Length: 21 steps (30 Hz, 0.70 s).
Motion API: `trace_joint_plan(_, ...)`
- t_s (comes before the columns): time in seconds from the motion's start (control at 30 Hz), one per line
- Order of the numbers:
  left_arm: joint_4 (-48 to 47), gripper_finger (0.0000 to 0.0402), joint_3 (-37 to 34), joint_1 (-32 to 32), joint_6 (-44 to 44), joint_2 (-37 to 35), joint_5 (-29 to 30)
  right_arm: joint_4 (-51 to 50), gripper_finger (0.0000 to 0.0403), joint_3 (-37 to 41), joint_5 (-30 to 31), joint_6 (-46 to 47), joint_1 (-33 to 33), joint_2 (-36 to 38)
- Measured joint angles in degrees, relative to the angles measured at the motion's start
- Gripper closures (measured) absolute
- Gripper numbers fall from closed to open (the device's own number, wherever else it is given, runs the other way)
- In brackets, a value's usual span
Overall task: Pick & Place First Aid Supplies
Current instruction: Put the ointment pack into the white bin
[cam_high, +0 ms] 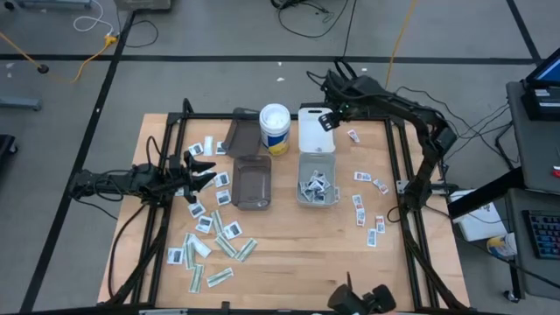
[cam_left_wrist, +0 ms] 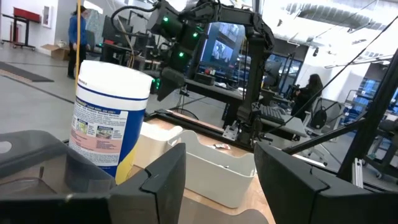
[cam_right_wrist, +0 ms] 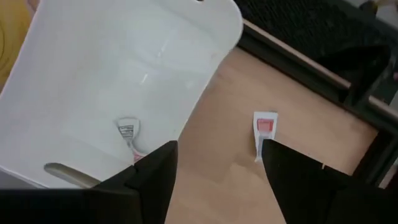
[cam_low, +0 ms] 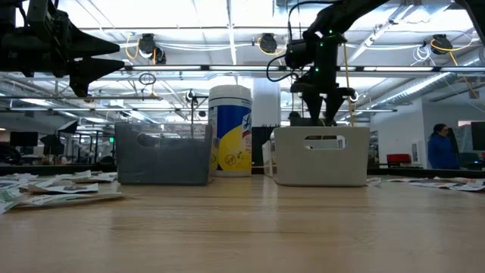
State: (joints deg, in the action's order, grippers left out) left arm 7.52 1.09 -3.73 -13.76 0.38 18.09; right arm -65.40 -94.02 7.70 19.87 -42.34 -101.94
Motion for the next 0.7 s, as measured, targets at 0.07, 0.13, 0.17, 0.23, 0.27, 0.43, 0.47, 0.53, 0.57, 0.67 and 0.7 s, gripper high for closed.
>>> trace_joint_plan(0.07,0.0,0.0206,0.02,0.0,-0.01,0.0,0.0,-1.66,0.0174,0.0,0.0,0.52,-0.48,0.3)
trace_joint_plan(0.13,0.01,0.0206,0.02,0.0,-0.01,0.01,0.0,-3.18,0.0175,0.0,0.02,0.43,-1.04,0.36)
trace_joint_plan(0.17,-0.01,0.0206,0.01,0.0,0.0,-0.01,0.0,-3.86,0.0175,0.02,0.02,0.38,-1.47,0.33)
trace_joint_plan(0.23,-0.02,0.0206,0.02,0.0,0.0,0.01,0.0,-3.45,0.0175,0.54,0.0,-0.69,-2.66,0.34)
trace_joint_plan(0.27,-0.01,0.0206,0.02,0.0,-0.02,-0.01,0.0,-2.94,0.0175,1.1,0.0,-1.74,-3.39,0.38)
trace_joint_plan(0.43,0.0,0.0206,0.0,0.0,0.0,0.01,0.0,1.2,0.0175,4.83,0.12,-6.04,-6.47,0.32)
trace_joint_plan(0.47,-0.02,0.0206,0.02,0.0,-0.01,0.01,0.0,2.47,0.0175,5.72,0.14,-6.9,-6.94,0.33)
trace_joint_plan(0.53,0.01,0.0206,0.01,0.0,0.0,0.01,0.0,4.7,0.0175,7.54,-0.04,-8.47,-7.77,0.31)
trace_joint_plan(0.57,-0.01,0.0206,0.01,0.0,-0.01,-0.01,0.0,5.76,0.0175,8.56,-0.2,-8.96,-8.19,0.27)
trace_joint_plan(0.67,0.01,0.0206,0.01,0.0,0.0,0.01,0.0,8.8,0.0175,11.93,-0.32,-9.92,-9.25,0.27)
trace_joint_plan(0.7,0.01,0.0206,0.02,0.0,-0.01,0.01,0.0,9.56,0.0175,13.02,-0.32,-10.23,-9.52,0.27)
